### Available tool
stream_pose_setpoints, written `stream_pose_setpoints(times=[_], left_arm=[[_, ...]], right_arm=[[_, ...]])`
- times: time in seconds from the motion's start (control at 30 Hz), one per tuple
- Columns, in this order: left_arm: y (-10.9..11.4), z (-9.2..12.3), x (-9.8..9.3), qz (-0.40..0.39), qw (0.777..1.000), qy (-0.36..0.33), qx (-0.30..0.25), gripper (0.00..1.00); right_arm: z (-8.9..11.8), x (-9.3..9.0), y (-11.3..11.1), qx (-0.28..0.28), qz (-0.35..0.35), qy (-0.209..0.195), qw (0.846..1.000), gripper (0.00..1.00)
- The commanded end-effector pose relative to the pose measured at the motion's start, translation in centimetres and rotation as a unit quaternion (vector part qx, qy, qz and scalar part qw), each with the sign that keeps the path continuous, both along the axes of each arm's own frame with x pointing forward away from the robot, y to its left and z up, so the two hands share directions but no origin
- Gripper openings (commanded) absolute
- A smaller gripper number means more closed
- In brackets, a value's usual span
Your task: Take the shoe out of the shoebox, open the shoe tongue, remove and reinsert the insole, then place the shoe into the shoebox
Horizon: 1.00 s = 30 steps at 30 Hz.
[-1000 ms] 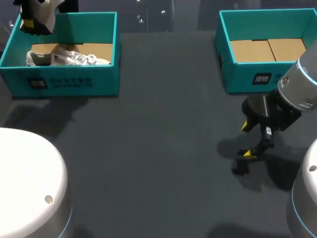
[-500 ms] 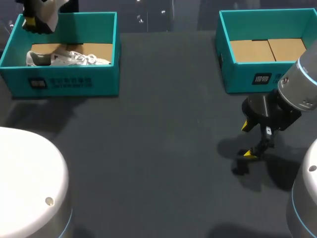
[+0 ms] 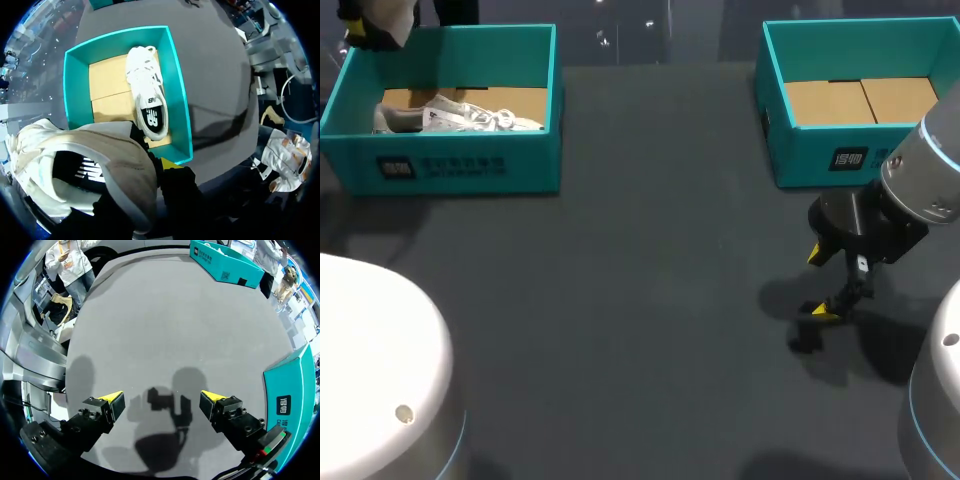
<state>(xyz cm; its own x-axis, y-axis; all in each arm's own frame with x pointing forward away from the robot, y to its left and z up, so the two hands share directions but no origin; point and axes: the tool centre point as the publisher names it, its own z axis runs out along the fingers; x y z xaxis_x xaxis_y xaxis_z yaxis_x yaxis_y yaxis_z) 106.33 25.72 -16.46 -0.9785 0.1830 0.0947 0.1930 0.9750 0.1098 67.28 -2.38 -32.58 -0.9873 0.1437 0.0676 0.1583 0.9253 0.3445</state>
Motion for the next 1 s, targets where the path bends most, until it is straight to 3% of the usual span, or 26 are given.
stream_pose_setpoints(times=[0.03, 0.1, 0.6, 0.77, 0.83, 0.87, 0.9, 0.93, 1.0], left_arm=[[0.9, 0.3, 0.2, -0.156, 0.988, -0.009, 0.008, 0.0], [2.1, 0.6, -0.2, -0.274, 0.961, -0.015, 0.001, 0.0], [2.1, 0.6, -0.2, -0.274, 0.961, -0.015, 0.001, 0.0], [3.2, 0.6, 1.6, -0.404, 0.915, -0.007, -0.004, 0.0], [3.5, 0.8, 2.1, -0.479, 0.878, -0.016, 0.006, 0.0], [3.6, 0.9, 2.5, -0.488, 0.873, -0.013, 0.015, 0.0], [3.7, 0.9, 2.7, -0.539, 0.842, -0.012, 0.022, 0.0], [3.9, 0.9, 2.8, -0.559, 0.829, -0.009, 0.028, 0.0], [3.9, 0.9, 3.2, -0.549, 0.835, 0.0, 0.045, 0.0]], right_arm=[[0.0, -0.1, 0.0, -0.001, 0.0, -0.001, 1.0, 1.0], [0.0, -0.1, 0.0, -0.001, 0.0, -0.001, 1.0, 1.0], [0.0, -0.1, 0.0, -0.001, 0.0, -0.001, 1.0, 1.0], [0.0, -0.1, 0.0, -0.001, 0.0, -0.001, 1.0, 1.0], [0.0, -0.1, 0.0, -0.001, 0.0, -0.001, 1.0, 1.0], [0.0, -0.1, 0.0, -0.001, 0.0, -0.001, 1.0, 1.0], [0.0, -0.1, 0.0, -0.001, 0.0, -0.001, 1.0, 1.0], [0.0, -0.1, 0.0, -0.001, 0.0, -0.001, 1.0, 1.0], [0.0, -0.1, 0.0, -0.001, 0.0, -0.001, 1.0, 1.0]])
